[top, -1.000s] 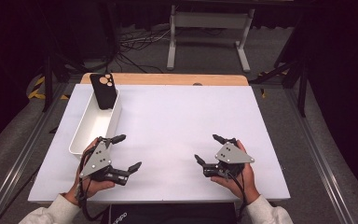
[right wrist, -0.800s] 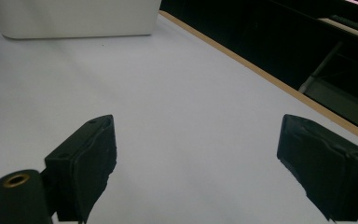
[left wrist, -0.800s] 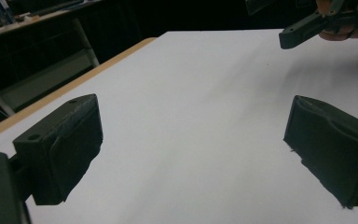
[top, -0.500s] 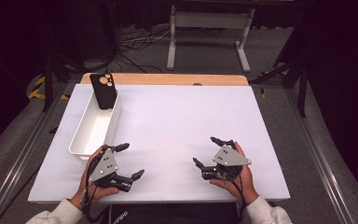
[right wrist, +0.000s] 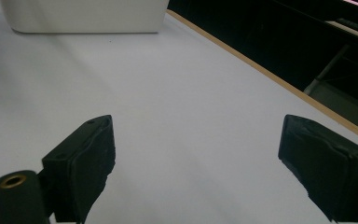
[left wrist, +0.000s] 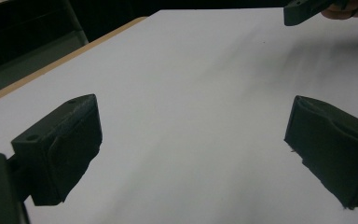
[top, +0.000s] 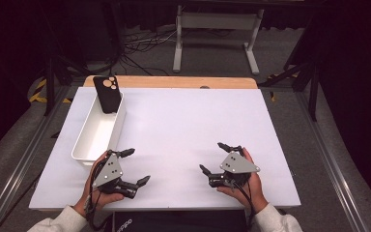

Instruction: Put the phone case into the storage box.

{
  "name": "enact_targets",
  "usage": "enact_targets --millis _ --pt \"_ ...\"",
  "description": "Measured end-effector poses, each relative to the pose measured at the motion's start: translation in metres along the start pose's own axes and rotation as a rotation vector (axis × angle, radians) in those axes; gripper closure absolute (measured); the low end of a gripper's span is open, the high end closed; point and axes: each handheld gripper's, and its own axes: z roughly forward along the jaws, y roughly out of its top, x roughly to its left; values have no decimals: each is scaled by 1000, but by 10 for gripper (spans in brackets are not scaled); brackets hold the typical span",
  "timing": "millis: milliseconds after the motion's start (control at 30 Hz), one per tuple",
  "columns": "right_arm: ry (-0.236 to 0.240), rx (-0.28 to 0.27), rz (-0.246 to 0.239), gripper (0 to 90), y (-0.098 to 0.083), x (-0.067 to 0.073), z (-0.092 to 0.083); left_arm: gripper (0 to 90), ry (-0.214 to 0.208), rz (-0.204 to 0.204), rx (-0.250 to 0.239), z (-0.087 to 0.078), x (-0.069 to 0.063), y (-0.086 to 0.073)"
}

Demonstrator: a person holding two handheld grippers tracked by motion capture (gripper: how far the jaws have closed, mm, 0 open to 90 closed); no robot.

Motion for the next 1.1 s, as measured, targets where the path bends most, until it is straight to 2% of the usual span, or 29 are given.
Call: enact_targets --millis 500,1100 --pt "3 -3 -1 115 1 2 1 45 -1 2 -11 -4 2 2" --pt "2 -13 2 115 2 1 -1 47 -7 1 -3 -1 2 1"
